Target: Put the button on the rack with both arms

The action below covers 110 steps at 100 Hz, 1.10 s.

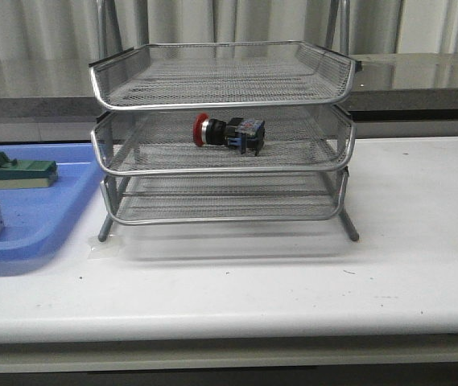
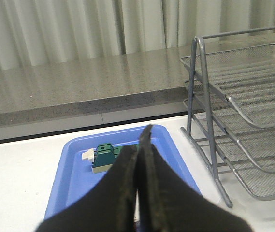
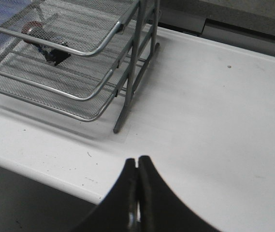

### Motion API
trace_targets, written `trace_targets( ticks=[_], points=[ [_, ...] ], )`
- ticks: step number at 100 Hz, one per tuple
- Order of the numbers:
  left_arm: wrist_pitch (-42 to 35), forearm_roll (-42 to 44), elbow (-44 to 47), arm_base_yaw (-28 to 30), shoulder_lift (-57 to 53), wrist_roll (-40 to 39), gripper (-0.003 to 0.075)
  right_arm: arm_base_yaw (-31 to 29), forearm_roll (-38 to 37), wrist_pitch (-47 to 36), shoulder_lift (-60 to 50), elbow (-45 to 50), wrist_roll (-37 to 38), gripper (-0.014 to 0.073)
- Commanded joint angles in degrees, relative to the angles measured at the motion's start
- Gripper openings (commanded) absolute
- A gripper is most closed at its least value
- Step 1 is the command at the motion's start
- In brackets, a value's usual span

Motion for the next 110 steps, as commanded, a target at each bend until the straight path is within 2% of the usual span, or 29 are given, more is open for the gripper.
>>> trace_targets(
  ticks=[1, 68, 78, 90, 110],
  points=[
    [-4.8, -0.7, -1.6, 0.0, 0.4, -0.6, -0.0020, -0.5, 0.7, -2.3, 0.0, -1.4, 0.2, -0.0059],
    [-4.8, -0.7, -1.6, 0.0, 0.4, -0.6, -0.0020, -0.4, 0.8, -2.8, 0.0, -1.4, 0.2, -0.0059],
    [-4.8, -0.7, -1.6, 0.0, 0.4, -0.6, -0.0020, -0.3, -1.0, -2.8, -0.5, -1.4, 1.0, -0.0059],
    [-4.8, -0.7, -1.6, 0.0, 0.4, -0.6, -0.0020, 0.1, -7.8, -3.1, -3.1, -1.1, 8.4, -0.0059],
    [-4.8, -0.7, -1.6, 0.0, 0.4, -0.6, -0.0020, 4.3, -24.4, -9.4, -9.7, 3.8, 26.9, -0.0059]
  ],
)
